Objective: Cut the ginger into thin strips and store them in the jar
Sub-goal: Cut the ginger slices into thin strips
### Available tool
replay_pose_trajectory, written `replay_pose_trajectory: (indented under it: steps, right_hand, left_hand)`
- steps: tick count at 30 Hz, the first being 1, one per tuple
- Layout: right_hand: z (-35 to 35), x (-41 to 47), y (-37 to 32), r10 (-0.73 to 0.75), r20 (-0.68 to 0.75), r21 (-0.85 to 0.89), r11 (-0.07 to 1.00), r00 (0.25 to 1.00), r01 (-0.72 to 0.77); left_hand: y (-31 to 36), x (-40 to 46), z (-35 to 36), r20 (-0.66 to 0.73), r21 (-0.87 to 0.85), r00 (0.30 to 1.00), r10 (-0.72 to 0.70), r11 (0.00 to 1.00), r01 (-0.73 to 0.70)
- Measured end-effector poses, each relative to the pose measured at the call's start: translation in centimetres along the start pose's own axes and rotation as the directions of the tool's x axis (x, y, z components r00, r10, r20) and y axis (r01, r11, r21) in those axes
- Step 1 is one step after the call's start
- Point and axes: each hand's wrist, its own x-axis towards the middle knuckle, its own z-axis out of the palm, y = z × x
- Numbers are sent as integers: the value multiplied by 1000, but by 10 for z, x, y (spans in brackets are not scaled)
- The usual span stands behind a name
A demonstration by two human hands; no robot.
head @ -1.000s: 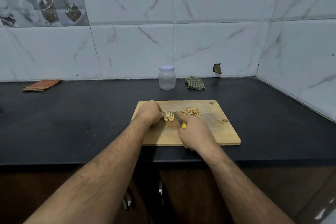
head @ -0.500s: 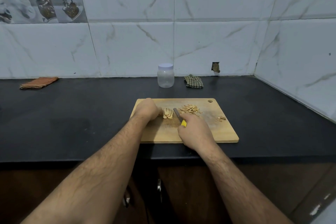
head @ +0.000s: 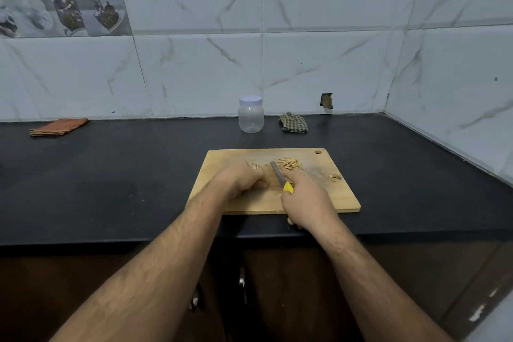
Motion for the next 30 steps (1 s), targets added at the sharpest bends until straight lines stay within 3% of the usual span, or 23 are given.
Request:
replay_pose_trajectory:
  steps: [9,18,30]
  right_hand:
    - [-9,-20,17,38,34,-92,995,999,-35]
    - [-4,-28,8,14,58,-138,990,998,-6]
    - [-6,-28,10,-28,18,-182,983,999,31]
  left_hand:
    - [0,16,31,-136,185,991,10,983,15]
    - [-5,13,34,-199,201,979,49,980,-8]
    - [-5,11,30,-162,143,985,58,989,-35]
